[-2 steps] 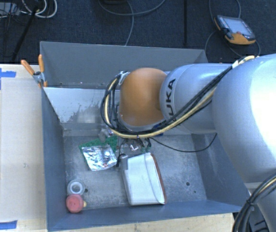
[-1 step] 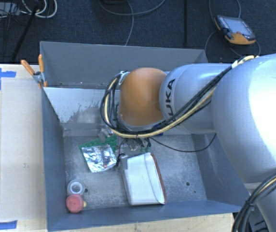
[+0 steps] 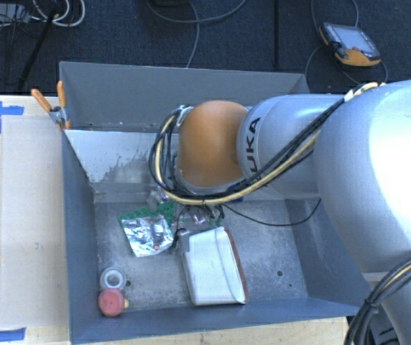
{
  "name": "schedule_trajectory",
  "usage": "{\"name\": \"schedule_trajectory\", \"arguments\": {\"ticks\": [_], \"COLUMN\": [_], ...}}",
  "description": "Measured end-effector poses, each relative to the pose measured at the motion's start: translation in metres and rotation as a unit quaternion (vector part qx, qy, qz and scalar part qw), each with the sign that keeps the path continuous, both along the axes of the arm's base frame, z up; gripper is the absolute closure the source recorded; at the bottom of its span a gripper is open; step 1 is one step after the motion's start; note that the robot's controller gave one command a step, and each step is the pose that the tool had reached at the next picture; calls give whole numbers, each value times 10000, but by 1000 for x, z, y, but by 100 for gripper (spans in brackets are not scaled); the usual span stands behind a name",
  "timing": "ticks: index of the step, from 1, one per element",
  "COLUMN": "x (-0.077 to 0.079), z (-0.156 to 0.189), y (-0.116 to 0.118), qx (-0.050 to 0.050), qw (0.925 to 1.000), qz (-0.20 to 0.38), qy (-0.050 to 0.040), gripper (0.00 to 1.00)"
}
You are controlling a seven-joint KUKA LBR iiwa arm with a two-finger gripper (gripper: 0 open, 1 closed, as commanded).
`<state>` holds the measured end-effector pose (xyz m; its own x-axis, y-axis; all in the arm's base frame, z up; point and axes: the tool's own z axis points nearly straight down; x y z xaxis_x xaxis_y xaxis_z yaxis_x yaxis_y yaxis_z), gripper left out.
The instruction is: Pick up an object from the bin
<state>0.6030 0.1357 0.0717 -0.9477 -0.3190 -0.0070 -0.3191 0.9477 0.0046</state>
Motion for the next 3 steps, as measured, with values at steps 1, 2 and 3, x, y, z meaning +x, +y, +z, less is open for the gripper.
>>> {"name": "schedule_trajectory", "arguments": {"ticks": [1,2,3], "x": [5,6,8], "z": [5,15,117], "y": [1,1,2], "qx": [23,-26,-21], "qw": [10000,10000,10000], "qz": [-12,-21,-41], "qy": [-84,12,-25], "gripper": [100,100,100]}}
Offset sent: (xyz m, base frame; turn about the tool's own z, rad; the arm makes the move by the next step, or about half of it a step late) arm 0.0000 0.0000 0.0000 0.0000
